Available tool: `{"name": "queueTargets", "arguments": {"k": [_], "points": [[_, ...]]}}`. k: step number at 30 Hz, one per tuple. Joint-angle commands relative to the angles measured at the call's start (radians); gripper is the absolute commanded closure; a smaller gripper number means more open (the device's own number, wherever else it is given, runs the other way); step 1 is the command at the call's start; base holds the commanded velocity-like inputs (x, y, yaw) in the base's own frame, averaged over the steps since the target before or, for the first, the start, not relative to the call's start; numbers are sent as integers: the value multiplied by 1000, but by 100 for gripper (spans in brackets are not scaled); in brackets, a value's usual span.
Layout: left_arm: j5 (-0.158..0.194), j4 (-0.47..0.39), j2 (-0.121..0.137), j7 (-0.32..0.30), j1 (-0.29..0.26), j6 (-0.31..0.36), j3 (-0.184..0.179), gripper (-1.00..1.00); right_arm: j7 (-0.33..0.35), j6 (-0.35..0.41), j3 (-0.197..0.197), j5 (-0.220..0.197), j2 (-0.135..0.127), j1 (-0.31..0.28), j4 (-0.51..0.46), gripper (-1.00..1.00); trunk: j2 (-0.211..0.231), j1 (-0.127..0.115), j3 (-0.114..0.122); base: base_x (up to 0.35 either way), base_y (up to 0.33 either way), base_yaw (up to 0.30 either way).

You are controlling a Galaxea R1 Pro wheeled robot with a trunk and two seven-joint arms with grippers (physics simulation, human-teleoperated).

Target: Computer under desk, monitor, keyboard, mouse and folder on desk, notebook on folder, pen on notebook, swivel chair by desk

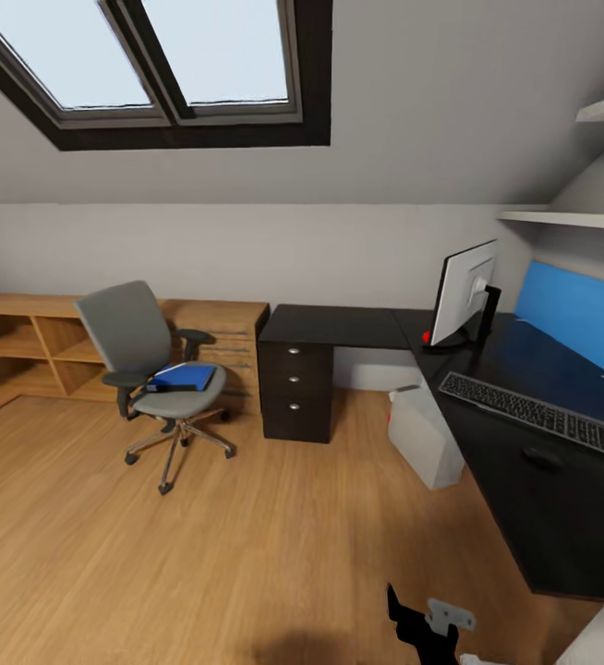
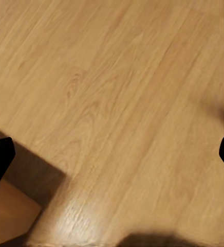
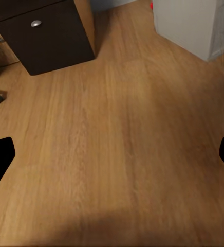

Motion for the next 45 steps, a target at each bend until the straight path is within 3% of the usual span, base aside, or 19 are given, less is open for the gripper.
{"name": "queueTargets", "arguments": {"k": [1,17,27,45], "points": [[9,0,0,0,0,-6,1,-100,10,-3,-3,-9,0,-1,2,-100,-1,0,-1,-225,-277,0],[7,0,0,1,0,-8,1,-100,10,-3,-3,-8,-1,-1,1,-100,-1,0,-1,-213,-280,-2],[7,-1,-2,0,0,-9,-1,-100,11,-4,-3,-8,-5,-1,1,-100,-1,0,-1,-36,-119,-193],[13,-3,-2,9,0,-10,4,-100,10,-3,-3,-8,-3,-1,2,-100,125,-69,55,-70,-2,-105]]}}
